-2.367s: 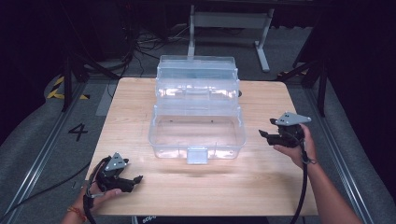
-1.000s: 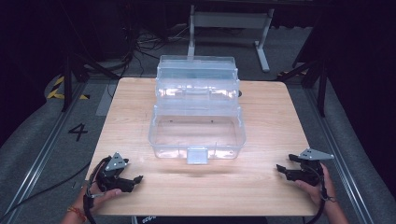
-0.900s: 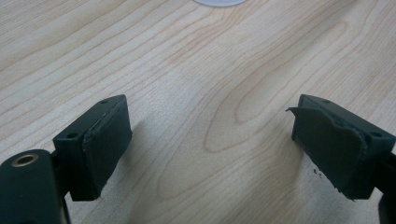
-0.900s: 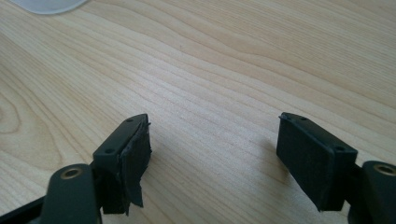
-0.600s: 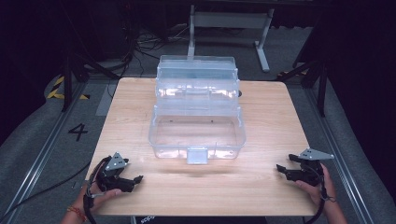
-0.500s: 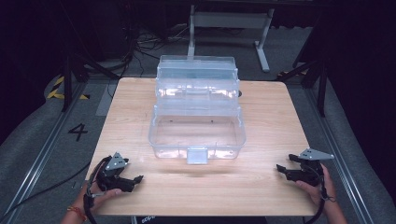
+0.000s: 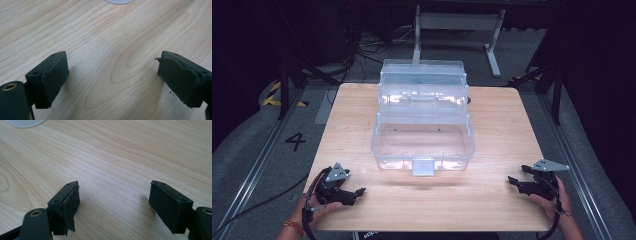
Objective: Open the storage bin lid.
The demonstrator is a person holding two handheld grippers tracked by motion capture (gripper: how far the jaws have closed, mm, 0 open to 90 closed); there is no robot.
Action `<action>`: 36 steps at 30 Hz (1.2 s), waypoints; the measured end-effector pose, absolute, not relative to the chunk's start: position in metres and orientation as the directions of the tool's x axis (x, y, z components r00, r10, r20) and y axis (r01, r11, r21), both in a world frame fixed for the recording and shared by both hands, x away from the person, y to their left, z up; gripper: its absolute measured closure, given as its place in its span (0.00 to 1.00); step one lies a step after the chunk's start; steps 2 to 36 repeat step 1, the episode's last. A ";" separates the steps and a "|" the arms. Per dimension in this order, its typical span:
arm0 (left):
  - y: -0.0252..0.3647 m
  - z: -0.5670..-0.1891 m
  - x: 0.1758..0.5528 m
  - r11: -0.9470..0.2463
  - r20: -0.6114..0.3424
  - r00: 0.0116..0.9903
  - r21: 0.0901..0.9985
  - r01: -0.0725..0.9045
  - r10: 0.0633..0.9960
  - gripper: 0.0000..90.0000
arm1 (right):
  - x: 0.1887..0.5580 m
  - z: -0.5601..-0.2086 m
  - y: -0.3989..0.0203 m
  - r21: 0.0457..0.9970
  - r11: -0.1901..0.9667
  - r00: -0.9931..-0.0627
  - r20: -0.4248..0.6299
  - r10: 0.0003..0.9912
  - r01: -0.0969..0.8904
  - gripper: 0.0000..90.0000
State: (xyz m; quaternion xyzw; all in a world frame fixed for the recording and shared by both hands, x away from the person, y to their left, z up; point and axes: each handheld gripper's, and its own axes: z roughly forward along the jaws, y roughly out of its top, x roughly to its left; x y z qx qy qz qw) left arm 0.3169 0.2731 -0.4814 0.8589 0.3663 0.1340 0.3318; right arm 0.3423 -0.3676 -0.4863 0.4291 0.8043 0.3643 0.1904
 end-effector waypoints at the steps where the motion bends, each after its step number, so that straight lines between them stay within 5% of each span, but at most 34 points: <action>1: 0.273 -0.482 0.317 -0.511 -0.013 0.696 0.669 0.539 0.718 0.12 | 0.342 -0.486 -0.368 0.750 0.366 -0.559 0.007 0.829 0.551 0.27; 36: 0.273 -0.482 0.317 -0.511 -0.013 0.696 0.669 0.539 0.718 0.12 | 0.342 -0.486 -0.368 0.750 0.366 -0.559 0.007 0.829 0.551 0.27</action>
